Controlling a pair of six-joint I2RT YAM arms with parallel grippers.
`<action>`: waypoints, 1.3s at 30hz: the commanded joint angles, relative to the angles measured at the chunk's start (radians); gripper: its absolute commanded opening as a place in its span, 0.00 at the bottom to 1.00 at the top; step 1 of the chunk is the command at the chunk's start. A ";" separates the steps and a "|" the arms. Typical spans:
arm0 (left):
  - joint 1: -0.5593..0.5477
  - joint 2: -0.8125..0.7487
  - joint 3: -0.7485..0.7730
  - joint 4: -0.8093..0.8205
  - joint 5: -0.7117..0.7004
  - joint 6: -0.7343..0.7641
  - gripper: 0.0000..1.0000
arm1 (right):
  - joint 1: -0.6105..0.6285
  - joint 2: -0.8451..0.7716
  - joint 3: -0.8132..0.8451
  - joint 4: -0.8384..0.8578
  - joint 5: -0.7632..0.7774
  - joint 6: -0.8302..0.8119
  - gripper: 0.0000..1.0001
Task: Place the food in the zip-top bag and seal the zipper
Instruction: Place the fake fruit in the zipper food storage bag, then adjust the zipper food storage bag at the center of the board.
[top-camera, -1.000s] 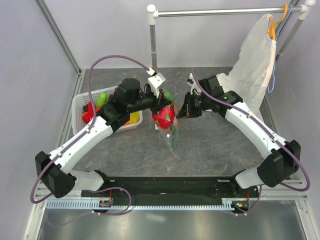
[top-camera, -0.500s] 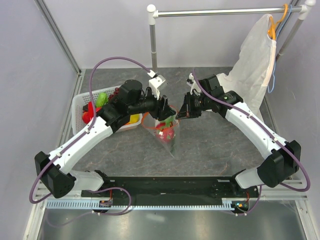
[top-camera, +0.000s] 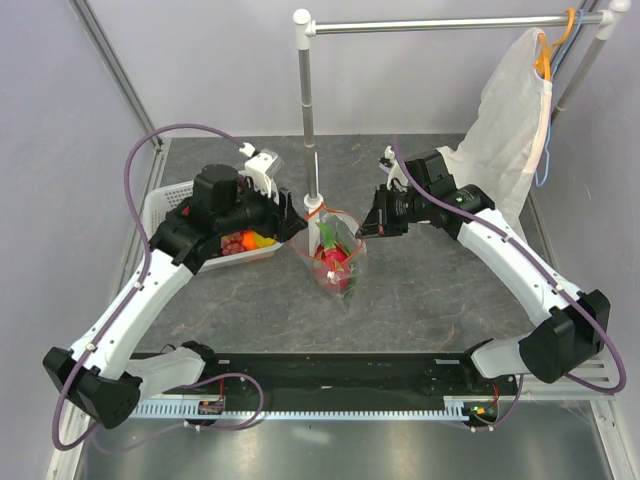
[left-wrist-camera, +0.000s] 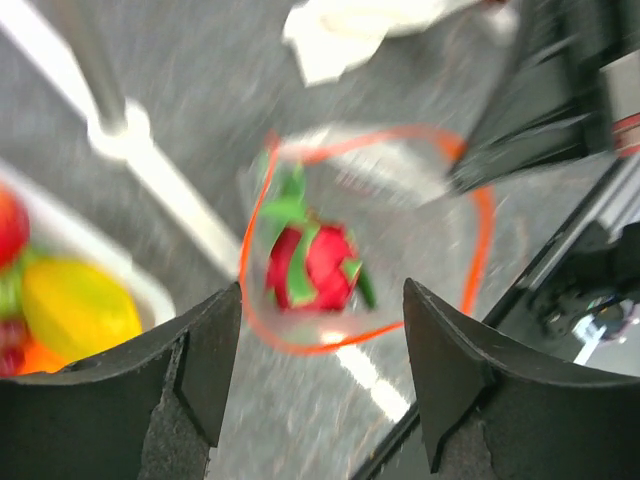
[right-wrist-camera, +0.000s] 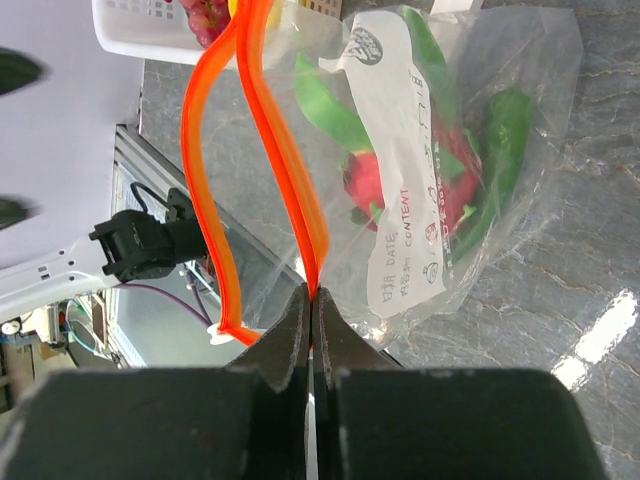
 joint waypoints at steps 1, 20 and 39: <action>0.023 0.006 -0.099 -0.118 -0.044 -0.023 0.73 | -0.004 -0.038 -0.016 0.023 -0.014 -0.019 0.00; -0.029 0.146 0.040 -0.083 0.384 -0.116 0.02 | -0.004 -0.150 0.057 -0.095 0.030 -0.057 0.00; 0.517 0.095 0.152 -0.360 0.420 0.212 0.96 | -0.006 -0.135 0.007 -0.117 0.122 -0.057 0.00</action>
